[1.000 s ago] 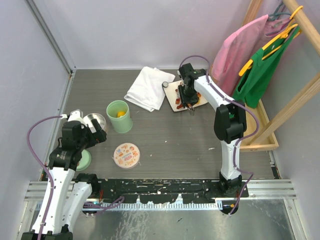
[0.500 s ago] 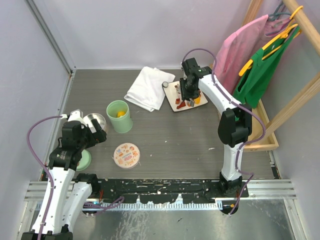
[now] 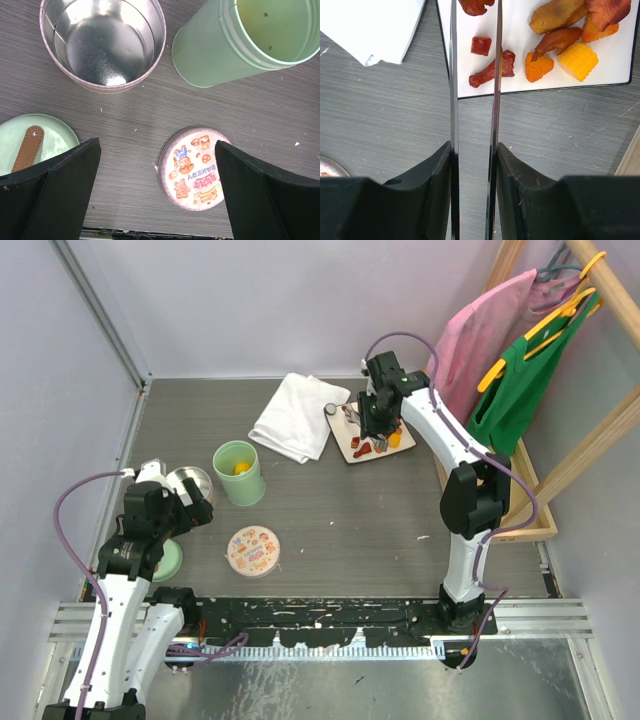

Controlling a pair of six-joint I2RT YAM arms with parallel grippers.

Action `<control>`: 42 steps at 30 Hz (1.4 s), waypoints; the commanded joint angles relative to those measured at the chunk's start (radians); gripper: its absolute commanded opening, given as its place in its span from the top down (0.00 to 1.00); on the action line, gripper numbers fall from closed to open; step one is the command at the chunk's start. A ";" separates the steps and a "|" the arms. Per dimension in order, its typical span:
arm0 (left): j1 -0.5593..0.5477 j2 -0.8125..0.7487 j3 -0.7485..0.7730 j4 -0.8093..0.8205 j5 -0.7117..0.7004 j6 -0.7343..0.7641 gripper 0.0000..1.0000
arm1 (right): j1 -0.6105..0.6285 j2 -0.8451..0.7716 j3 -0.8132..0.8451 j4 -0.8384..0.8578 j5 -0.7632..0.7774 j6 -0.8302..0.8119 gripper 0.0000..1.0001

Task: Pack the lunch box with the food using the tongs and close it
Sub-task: Place the fake food in the packing box.

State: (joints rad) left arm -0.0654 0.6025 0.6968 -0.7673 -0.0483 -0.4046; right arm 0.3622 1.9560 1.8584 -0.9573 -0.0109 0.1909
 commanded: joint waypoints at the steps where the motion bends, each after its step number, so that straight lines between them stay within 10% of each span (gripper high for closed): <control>1: -0.004 -0.003 0.015 0.042 0.000 -0.003 0.02 | -0.003 -0.098 0.036 0.036 -0.052 0.011 0.68; 42: -0.004 0.005 0.021 0.033 -0.025 -0.018 0.02 | 0.154 -0.191 0.087 0.071 -0.502 -0.058 0.64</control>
State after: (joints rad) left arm -0.0654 0.6044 0.6968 -0.7677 -0.0589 -0.4095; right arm 0.4458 1.8050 1.8656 -0.9104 -0.4454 0.1879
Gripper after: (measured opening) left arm 0.980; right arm 0.410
